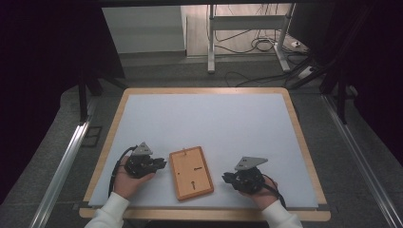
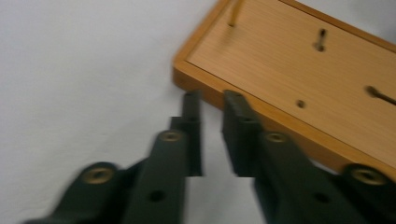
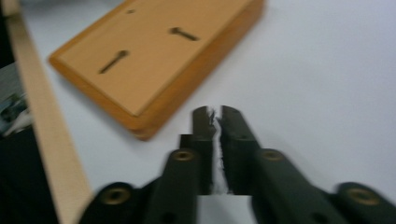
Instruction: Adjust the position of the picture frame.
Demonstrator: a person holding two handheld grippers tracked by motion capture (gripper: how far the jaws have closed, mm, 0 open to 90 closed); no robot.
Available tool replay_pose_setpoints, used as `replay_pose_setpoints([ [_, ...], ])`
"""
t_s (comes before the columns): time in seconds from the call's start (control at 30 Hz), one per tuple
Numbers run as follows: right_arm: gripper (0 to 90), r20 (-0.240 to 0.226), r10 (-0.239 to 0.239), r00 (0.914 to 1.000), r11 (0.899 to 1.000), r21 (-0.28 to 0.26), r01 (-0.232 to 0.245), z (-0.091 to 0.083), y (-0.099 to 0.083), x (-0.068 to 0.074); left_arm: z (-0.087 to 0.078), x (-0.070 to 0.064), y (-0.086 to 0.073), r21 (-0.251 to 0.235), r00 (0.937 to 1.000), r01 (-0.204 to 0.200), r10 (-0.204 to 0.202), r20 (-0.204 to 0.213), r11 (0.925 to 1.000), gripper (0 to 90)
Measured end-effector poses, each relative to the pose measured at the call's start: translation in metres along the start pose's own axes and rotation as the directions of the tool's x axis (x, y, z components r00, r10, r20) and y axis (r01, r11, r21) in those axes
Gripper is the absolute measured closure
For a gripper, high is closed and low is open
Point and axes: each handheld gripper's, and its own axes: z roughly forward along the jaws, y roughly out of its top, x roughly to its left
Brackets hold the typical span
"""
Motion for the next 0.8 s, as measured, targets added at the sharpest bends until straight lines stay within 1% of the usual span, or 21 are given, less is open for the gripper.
replay_pose_setpoints([
  [0.03, 70.2, 0.014, 0.016, 0.9998, 1.0, -0.003, -0.016, -0.002, -0.002, -0.003, 0.001, -0.001, 0.001, 0.005, 1.0, -0.002, 0.002, 0.005, 1.0, 86.0],
  [0.1, 60.9, 0.038, 0.048, 0.9981, 0.999, -0.015, -0.047, -0.005, -0.006, -0.008, 0.003, -0.002, 0.002, 0.013, 0.9999, -0.01, 0.01, 0.007, 0.9999, 88.5],
  [0.13, 56.1, 0.054, 0.054, 0.9971, 0.998, -0.023, -0.053, -0.007, -0.007, -0.01, 0.003, -0.002, 0.002, 0.013, 0.9999, -0.01, 0.01, 0.007, 0.9999, 89.3],
  [0.2, 47.1, 0.084, 0.074, 0.9937, 0.997, -0.039, -0.071, -0.011, -0.01, -0.012, 0.008, -0.003, 0.003, 0.027, 0.9999, -0.016, 0.016, 0.006, 0.9995, 89.5],
  [0.23, 43.8, 0.097, 0.082, 0.9919, 0.996, -0.05, -0.077, -0.012, -0.011, -0.013, 0.009, -0.003, 0.003, 0.033, 0.9998, -0.018, 0.018, 0.004, 0.9993, 89.5],
  [0.27, 43.8, 0.097, 0.082, 0.9919, 0.996, -0.05, -0.077, -0.012, -0.011, -0.013, 0.009, -0.003, 0.003, 0.033, 0.9998, -0.018, 0.018, 0.004, 0.9993, 89.6],
  [0.3, 39.0, 0.116, 0.092, 0.9889, 0.994, -0.066, -0.085, -0.016, -0.012, -0.015, 0.011, -0.002, 0.004, 0.034, 0.9999, -0.016, 0.016, 0.003, 0.9993, 89.6],
  [0.33, 37.2, 0.124, 0.097, 0.9875, 0.993, -0.077, -0.088, -0.018, -0.013, -0.016, 0.012, -0.002, 0.004, 0.031, 0.9999, -0.016, 0.016, 0.004, 0.9994, 89.6],
  [0.47, 34.3, 0.136, 0.105, 0.9852, 0.992, -0.089, -0.093, -0.023, -0.016, -0.018, 0.012, -0.003, 0.005, 0.024, 0.9998, -0.021, 0.021, 0.003, 0.9995, 89.6],
  [0.53, 33.3, 0.153, 0.107, 0.9825, 0.992, -0.089, -0.094, -0.027, -0.02, -0.02, 0.015, -0.005, 0.006, 0.035, 0.9996, -0.029, 0.029, -0.001, 0.999, 89.6],
  [0.57, 33.3, 0.153, 0.107, 0.9825, 0.992, -0.089, -0.094, -0.027, -0.02, -0.02, 0.015, -0.005, 0.006, 0.035, 0.9996, -0.029, 0.029, -0.001, 0.999, 89.6],
  [0.6, 33.3, 0.188, 0.112, 0.9757, 0.99, -0.103, -0.094, -0.03, -0.022, -0.022, 0.017, -0.006, 0.007, 0.038, 0.9991, -0.041, 0.041, -0.011, 0.9984, 89.6],
  [0.67, 33.3, 0.205, 0.125, 0.9707, 0.988, -0.115, -0.103, -0.032, -0.023, -0.025, 0.017, -0.005, 0.009, 0.026, 0.9995, -0.031, 0.031, -0.004, 0.9992, 89.6],
  [0.73, 33.2, 0.224, 0.138, 0.9648, 0.986, -0.125, -0.112, -0.034, -0.024, -0.026, 0.017, -0.004, 0.009, 0.027, 0.9995, -0.031, 0.031, -0.004, 0.9991, 89.6],
  [0.8, 33.2, 0.232, 0.138, 0.9629, 0.986, -0.128, -0.111, -0.035, -0.024, -0.026, 0.017, -0.004, 0.009, 0.029, 0.9995, -0.032, 0.032, -0.005, 0.9991, 89.7],
])
